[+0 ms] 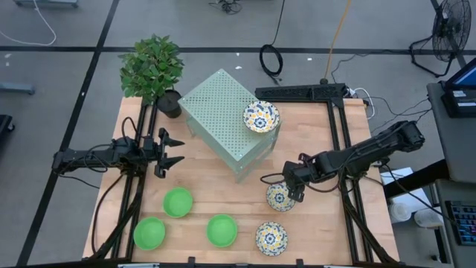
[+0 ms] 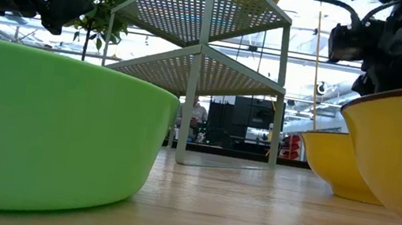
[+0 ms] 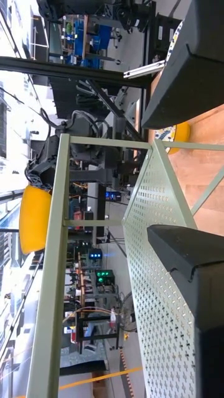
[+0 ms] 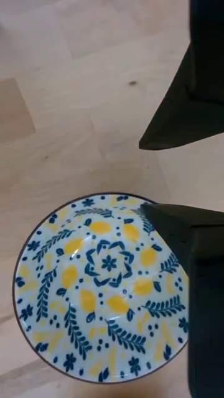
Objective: Pick & Place Mini bowls
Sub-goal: Stack the bottom yellow patterned bowl on the yellow patterned bowl on the shelf
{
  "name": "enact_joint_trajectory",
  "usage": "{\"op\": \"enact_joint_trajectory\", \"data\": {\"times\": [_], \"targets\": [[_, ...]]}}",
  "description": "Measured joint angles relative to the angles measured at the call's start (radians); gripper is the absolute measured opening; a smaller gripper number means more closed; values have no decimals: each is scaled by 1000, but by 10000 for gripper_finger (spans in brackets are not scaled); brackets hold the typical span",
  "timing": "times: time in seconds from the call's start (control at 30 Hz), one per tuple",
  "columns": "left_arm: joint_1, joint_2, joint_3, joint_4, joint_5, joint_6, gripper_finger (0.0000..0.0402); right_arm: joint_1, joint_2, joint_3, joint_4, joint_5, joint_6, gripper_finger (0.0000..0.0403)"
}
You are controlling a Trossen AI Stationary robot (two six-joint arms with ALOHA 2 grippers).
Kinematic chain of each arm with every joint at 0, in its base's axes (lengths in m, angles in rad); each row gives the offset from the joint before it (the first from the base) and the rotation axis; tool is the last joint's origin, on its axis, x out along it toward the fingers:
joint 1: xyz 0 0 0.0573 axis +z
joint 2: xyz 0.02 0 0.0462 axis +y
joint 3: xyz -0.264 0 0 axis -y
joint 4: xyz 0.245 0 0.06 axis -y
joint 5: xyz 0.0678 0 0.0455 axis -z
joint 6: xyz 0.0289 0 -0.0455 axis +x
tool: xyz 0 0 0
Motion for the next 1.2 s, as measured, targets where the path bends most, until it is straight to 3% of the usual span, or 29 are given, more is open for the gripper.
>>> {"op": "enact_joint_trajectory", "data": {"times": [0.97, 1.2], "targets": [[0, 0, 0, 0, 0, 0, 269, 3, 0, -36, 133, -6, 49, 141], [0, 0, 0, 0, 0, 0, 269, 3, -1, -111, 238, -6, 85, 141]]}}
